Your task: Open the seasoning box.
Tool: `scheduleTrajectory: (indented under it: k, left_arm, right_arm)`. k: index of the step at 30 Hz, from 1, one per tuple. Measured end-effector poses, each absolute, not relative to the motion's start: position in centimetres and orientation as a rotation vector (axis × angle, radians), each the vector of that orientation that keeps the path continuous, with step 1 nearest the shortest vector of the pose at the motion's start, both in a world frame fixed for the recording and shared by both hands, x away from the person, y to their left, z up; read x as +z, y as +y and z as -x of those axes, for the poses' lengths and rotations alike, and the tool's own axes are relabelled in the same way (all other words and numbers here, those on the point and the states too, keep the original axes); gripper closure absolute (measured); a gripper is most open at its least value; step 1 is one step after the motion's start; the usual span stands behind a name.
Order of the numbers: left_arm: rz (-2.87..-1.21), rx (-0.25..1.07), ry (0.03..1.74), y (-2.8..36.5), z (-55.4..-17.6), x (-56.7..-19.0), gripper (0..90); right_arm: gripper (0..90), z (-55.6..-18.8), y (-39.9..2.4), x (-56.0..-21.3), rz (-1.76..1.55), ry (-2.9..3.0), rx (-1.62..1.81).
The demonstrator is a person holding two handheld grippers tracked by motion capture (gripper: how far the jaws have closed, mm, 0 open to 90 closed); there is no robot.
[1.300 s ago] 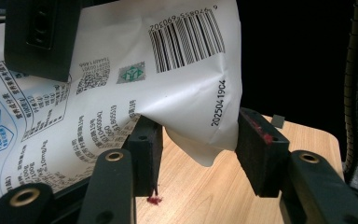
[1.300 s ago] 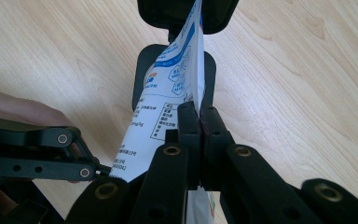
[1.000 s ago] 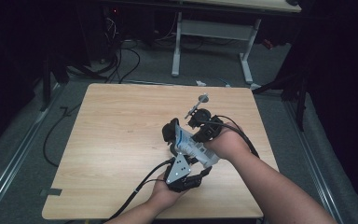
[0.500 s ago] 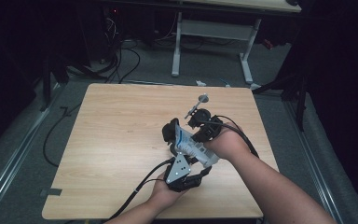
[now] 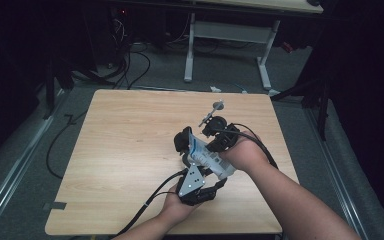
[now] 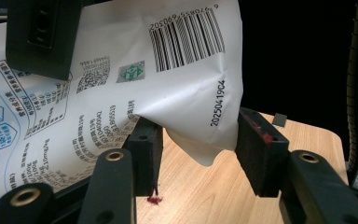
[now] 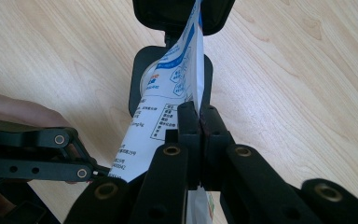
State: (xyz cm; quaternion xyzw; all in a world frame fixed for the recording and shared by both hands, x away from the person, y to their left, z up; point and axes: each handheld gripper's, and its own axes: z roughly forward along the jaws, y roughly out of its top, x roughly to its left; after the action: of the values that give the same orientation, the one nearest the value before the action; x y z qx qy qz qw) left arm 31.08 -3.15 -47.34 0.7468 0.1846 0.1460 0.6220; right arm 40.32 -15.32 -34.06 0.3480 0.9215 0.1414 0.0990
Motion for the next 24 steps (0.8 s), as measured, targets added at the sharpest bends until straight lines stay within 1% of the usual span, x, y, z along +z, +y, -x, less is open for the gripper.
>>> scheduleTrajectory:
  k: [24]
  left_arm:
    - [-1.748,0.353,0.414,-2.94,-30.79,-48.21,54.4]
  right_arm:
    - [89.7,-39.78,-15.84,-34.02,-1.034,2.719,0.438]
